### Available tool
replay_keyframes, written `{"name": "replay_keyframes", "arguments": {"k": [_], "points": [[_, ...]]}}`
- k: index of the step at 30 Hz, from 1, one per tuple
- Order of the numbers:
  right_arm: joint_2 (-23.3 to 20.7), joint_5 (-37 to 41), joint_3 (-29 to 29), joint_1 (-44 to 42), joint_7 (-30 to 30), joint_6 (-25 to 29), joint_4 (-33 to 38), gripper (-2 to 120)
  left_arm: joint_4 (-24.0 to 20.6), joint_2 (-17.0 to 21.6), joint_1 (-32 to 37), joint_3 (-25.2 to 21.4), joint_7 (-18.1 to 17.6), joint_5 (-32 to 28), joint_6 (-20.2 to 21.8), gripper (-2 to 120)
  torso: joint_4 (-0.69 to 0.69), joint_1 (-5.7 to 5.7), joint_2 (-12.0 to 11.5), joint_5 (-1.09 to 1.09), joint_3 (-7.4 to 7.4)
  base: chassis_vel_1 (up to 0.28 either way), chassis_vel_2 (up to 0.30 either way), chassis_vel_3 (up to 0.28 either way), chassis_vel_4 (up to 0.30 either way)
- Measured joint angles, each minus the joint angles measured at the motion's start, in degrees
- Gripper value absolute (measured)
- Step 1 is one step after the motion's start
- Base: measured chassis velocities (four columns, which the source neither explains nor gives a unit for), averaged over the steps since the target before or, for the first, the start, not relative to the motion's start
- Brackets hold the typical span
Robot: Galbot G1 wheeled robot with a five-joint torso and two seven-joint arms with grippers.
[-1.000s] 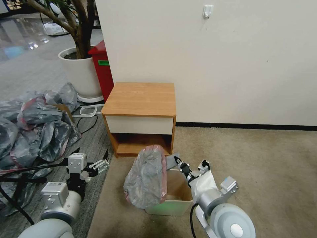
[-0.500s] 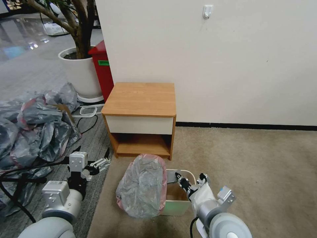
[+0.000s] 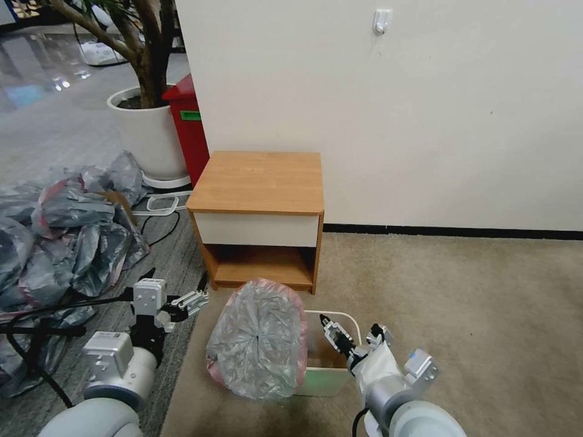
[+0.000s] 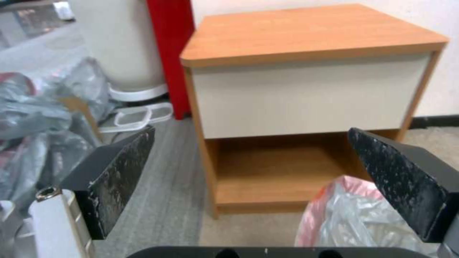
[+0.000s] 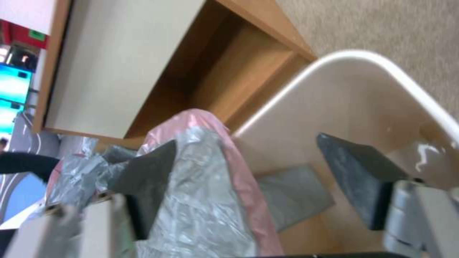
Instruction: Pick up the garbage bag from the table and place it over the trash can.
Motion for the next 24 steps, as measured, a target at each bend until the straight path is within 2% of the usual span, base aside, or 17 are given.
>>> {"name": "replay_keyframes", "arguments": {"k": [3, 7, 13, 20, 22, 24], "points": [[0.1, -2.8, -0.4, -0.1, -0.1, 0.2, 1.1, 92, 0.7, 0.0, 0.0, 1.7, 0.8, 0.1, 0.1, 100, 0.00, 0.00, 0.0, 0.00, 0.00, 0.000, 0.000, 0.000, 0.000], [0.1, -4.0, -0.4, -0.1, -0.2, 0.2, 2.4, 100, 2.4, 0.4, 0.0, 4.3, 1.1, 1.1, 0.2, 100, 0.00, 0.00, 0.0, 0.00, 0.00, 0.000, 0.000, 0.000, 0.000], [0.0, -6.0, 0.1, -0.2, -0.3, 0.4, 3.9, 100, 5.8, 0.3, -0.4, 8.7, 0.6, 3.4, 1.2, 100, 0.00, 0.00, 0.0, 0.00, 0.00, 0.000, 0.000, 0.000, 0.000], [-0.3, -7.1, 0.7, -0.6, -0.3, 0.4, 4.8, 100, 9.3, -0.6, -1.6, 11.7, -1.0, 3.6, 1.6, 100, 0.00, 0.00, 0.0, 0.00, 0.00, 0.000, 0.000, 0.000, 0.000], [-0.3, -8.1, 1.2, -0.8, -0.5, 0.7, 5.3, 100, 11.1, -0.9, -2.4, 12.6, -1.1, 3.6, 1.7, 92, 0.00, 0.00, 0.0, 0.00, 0.00, 0.000, 0.000, 0.000, 0.000], [-0.3, -8.4, 1.4, -0.9, -0.6, 0.9, 5.5, 100, 11.6, -0.9, -2.6, 12.9, -1.1, 3.6, 1.7, 89, 0.00, 0.00, 0.0, 0.01, 0.00, 0.000, 0.000, 0.000, 0.000]]}}
